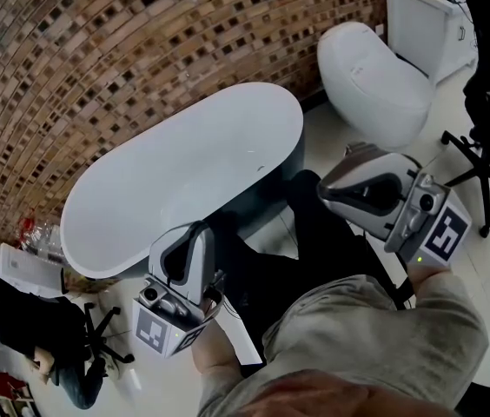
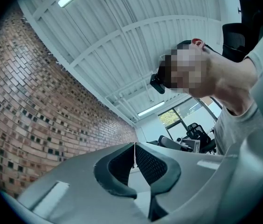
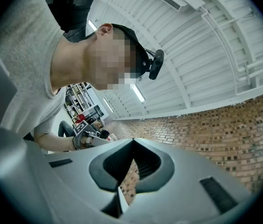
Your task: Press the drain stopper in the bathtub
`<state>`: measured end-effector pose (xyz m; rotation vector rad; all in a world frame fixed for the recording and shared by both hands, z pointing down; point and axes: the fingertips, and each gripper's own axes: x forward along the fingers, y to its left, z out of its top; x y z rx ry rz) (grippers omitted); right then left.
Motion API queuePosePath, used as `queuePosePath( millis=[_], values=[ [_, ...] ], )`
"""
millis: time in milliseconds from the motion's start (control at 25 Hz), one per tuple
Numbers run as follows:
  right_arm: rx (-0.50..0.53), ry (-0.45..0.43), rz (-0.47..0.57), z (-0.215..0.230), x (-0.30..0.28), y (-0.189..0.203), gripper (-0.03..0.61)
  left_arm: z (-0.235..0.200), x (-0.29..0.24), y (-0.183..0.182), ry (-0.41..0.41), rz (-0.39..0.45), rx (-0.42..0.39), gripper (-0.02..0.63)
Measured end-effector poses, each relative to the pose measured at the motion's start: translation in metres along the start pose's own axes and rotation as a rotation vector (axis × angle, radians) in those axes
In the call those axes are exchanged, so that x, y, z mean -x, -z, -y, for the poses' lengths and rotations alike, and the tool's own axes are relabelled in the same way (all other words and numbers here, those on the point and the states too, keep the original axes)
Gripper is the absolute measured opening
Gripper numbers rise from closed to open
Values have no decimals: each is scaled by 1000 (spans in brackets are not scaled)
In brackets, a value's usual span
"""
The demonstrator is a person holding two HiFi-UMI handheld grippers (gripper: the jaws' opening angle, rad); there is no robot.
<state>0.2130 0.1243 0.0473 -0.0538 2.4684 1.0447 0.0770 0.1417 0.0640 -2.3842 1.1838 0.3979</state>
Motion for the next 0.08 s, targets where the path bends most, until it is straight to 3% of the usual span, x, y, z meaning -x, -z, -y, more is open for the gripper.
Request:
queuePosePath(
  millis=[80],
  values=[
    [2, -1, -1, 1, -4, 1, 0, -4, 1, 0, 1, 0, 0, 0]
  ],
)
